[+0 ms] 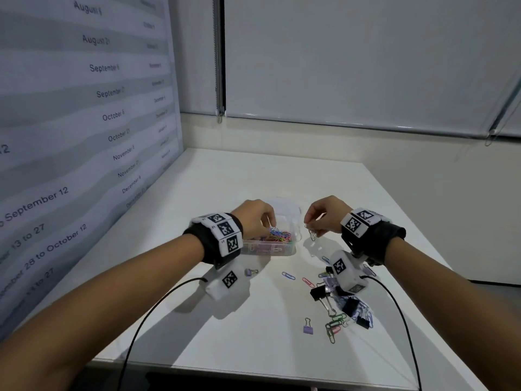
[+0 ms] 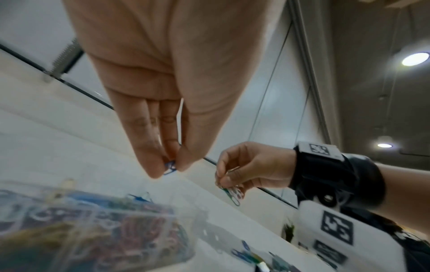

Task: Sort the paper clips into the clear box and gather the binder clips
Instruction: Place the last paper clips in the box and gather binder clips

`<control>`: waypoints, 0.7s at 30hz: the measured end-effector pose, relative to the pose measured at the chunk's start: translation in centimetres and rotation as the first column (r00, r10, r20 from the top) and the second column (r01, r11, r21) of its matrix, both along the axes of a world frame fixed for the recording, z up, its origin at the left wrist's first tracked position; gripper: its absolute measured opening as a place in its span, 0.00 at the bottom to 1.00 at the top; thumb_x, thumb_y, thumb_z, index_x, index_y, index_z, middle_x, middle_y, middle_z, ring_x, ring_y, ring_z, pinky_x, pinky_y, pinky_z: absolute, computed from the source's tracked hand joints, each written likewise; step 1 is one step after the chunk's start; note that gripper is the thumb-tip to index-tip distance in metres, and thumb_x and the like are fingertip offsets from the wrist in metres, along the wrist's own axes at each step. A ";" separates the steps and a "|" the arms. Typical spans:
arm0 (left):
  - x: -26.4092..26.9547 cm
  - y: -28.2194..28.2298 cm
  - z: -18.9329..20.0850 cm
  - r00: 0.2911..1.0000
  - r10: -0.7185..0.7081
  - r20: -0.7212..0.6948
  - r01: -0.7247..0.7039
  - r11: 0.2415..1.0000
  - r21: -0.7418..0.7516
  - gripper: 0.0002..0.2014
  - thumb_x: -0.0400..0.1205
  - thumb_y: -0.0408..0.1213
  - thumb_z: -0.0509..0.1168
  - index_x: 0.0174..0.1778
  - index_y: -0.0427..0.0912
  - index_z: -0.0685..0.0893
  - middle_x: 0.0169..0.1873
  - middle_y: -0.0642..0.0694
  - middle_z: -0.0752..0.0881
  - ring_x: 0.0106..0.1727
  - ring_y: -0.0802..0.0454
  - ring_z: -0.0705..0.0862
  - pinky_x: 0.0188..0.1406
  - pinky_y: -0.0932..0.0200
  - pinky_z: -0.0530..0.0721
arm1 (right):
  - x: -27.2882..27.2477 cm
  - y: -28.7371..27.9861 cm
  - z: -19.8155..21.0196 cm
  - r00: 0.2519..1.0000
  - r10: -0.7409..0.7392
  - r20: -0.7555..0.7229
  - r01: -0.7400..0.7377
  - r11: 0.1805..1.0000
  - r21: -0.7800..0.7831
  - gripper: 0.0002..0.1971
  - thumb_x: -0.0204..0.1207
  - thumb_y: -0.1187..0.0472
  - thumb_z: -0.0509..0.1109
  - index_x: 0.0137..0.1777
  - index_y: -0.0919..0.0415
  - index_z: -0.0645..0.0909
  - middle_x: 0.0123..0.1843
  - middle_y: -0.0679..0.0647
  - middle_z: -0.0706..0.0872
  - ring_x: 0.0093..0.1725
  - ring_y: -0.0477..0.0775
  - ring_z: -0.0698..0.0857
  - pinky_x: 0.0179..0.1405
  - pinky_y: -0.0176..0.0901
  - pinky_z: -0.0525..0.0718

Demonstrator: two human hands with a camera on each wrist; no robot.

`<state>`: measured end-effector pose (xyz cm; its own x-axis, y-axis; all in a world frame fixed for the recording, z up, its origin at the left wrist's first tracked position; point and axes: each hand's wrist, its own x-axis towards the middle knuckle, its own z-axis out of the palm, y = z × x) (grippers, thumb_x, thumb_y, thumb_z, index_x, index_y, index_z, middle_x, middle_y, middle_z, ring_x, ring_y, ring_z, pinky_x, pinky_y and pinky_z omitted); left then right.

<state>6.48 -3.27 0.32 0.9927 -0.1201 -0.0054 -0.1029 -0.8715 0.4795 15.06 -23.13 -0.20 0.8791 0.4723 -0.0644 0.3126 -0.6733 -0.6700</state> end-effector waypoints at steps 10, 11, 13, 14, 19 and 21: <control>0.3 2.2 -1.5 0.994 0.094 -0.050 -0.094 0.996 0.013 0.12 0.83 0.31 0.59 0.55 0.40 0.87 0.60 0.41 0.86 0.61 0.45 0.83 0.55 0.61 0.76 | 0.3 5.2 -1.3 0.997 0.075 -0.010 -0.074 0.995 0.069 0.21 0.74 0.80 0.56 0.36 0.58 0.84 0.44 0.61 0.88 0.41 0.53 0.87 0.46 0.34 0.87; 0.3 1.9 -1.6 0.995 0.085 -0.046 -0.084 0.996 0.020 0.13 0.83 0.31 0.58 0.56 0.40 0.87 0.61 0.41 0.85 0.62 0.45 0.82 0.56 0.61 0.76 | 0.3 5.4 -1.5 0.996 0.090 -0.017 -0.089 0.993 0.076 0.22 0.74 0.81 0.55 0.35 0.57 0.84 0.45 0.62 0.88 0.43 0.54 0.86 0.48 0.36 0.86; 0.4 1.3 -1.7 0.997 0.068 -0.040 -0.067 0.997 0.022 0.14 0.83 0.30 0.57 0.57 0.40 0.86 0.61 0.41 0.85 0.62 0.45 0.82 0.57 0.61 0.76 | 0.3 5.4 -1.5 0.994 0.105 -0.033 -0.102 0.991 0.081 0.24 0.72 0.83 0.54 0.36 0.57 0.85 0.43 0.59 0.88 0.45 0.53 0.85 0.52 0.41 0.85; 0.4 1.1 -1.7 0.997 0.061 -0.036 -0.060 0.998 0.019 0.14 0.83 0.30 0.57 0.58 0.40 0.86 0.61 0.41 0.85 0.61 0.45 0.82 0.56 0.62 0.75 | 0.4 5.3 -1.5 0.994 0.105 -0.030 -0.102 0.992 0.080 0.24 0.71 0.83 0.55 0.36 0.57 0.85 0.41 0.56 0.87 0.44 0.53 0.85 0.54 0.43 0.85; 0.1 -0.5 -1.7 1.000 -0.020 0.020 0.020 1.000 -0.022 0.13 0.80 0.30 0.61 0.57 0.41 0.87 0.57 0.43 0.87 0.54 0.49 0.83 0.46 0.70 0.71 | 1.0 2.7 -1.0 0.999 0.013 0.046 -0.018 0.995 0.095 0.21 0.71 0.79 0.59 0.34 0.53 0.84 0.38 0.51 0.86 0.42 0.55 0.85 0.51 0.51 0.88; -0.5 -1.7 -2.0 0.993 -0.115 0.024 0.116 0.992 -0.040 0.12 0.79 0.32 0.64 0.56 0.41 0.87 0.54 0.44 0.87 0.47 0.54 0.80 0.38 0.71 0.70 | 1.6 1.2 -1.1 0.990 -0.063 0.129 0.059 0.998 0.029 0.17 0.71 0.76 0.62 0.36 0.54 0.84 0.40 0.52 0.87 0.39 0.58 0.86 0.46 0.51 0.89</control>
